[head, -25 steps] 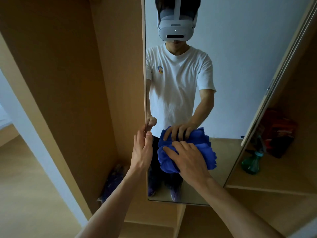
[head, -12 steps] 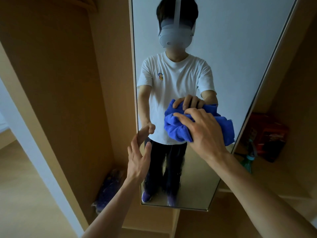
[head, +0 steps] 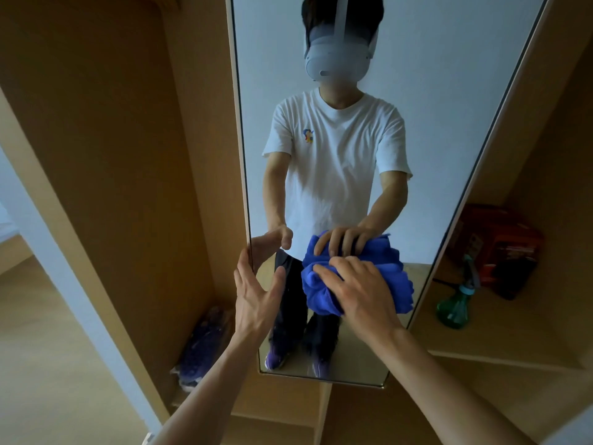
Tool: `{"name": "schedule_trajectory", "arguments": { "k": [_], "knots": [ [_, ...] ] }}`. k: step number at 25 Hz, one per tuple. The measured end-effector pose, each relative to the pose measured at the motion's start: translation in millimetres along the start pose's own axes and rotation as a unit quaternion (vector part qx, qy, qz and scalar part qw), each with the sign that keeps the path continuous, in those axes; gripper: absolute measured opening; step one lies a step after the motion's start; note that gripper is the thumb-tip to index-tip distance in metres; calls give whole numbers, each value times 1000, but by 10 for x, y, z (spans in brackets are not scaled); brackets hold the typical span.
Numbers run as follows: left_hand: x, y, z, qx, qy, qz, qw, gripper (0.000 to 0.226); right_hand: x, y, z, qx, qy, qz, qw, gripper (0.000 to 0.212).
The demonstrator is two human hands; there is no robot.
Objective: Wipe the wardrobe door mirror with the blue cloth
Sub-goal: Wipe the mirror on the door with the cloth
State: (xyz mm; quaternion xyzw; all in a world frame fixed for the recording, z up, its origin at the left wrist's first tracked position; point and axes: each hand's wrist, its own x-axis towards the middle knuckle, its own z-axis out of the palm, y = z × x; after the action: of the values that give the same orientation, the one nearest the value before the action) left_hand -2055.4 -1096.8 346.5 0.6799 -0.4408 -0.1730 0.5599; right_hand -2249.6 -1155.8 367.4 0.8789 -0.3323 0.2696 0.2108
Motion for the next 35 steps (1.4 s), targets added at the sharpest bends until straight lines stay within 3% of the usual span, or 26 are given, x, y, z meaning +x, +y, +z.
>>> {"name": "schedule_trajectory", "arguments": {
  "k": [6, 20, 31, 35],
  "knots": [
    [-57, 19, 35, 4, 4, -4, 1000, 94, -108, 66, 9, -2, -28, -7, 1000, 53],
    [-48, 118, 195, 37, 37, -52, 997, 95, 332, 682, -852, -29, 108, 17, 994, 43],
    [-67, 42, 221, 62, 52, -42, 996, 94, -426, 568, -116, 1, -39, 2, 999, 45],
    [-61, 39, 192, 60, 40, -42, 997, 95, -401, 590, -201, 5, -44, 0, 999, 43]
  ]
}}
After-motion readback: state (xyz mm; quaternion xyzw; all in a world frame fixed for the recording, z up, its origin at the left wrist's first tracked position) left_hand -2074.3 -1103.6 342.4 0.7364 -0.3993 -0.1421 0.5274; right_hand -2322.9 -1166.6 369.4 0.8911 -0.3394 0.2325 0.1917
